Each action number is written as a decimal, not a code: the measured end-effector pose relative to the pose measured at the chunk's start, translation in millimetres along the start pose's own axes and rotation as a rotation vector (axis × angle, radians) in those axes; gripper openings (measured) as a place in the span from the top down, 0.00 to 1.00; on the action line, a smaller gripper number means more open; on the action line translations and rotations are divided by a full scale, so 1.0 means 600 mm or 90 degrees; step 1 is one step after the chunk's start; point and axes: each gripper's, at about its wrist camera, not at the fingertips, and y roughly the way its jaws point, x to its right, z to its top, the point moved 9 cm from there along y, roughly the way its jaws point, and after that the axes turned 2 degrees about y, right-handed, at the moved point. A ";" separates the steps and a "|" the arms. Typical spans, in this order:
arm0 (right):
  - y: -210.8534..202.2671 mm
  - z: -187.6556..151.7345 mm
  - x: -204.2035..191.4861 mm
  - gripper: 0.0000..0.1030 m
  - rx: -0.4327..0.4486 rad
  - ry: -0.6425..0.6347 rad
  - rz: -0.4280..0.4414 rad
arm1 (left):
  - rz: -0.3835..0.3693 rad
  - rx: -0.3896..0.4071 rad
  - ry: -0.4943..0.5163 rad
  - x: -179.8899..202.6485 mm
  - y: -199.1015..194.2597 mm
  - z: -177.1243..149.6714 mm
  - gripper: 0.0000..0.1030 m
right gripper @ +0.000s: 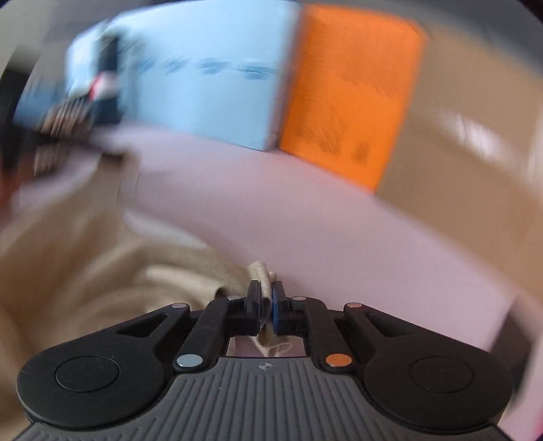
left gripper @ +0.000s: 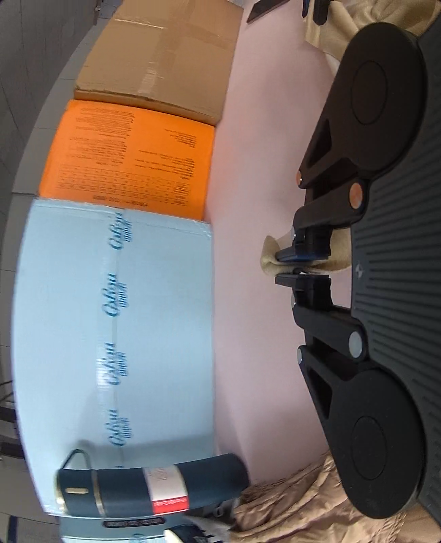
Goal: Fold clothes
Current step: 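Lift the sweater by its hem with both grippers and shake it out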
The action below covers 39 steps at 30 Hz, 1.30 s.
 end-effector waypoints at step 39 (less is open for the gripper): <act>0.062 0.117 0.217 0.73 0.051 -0.318 -0.284 | 0.081 0.002 0.062 0.041 0.170 0.192 0.53</act>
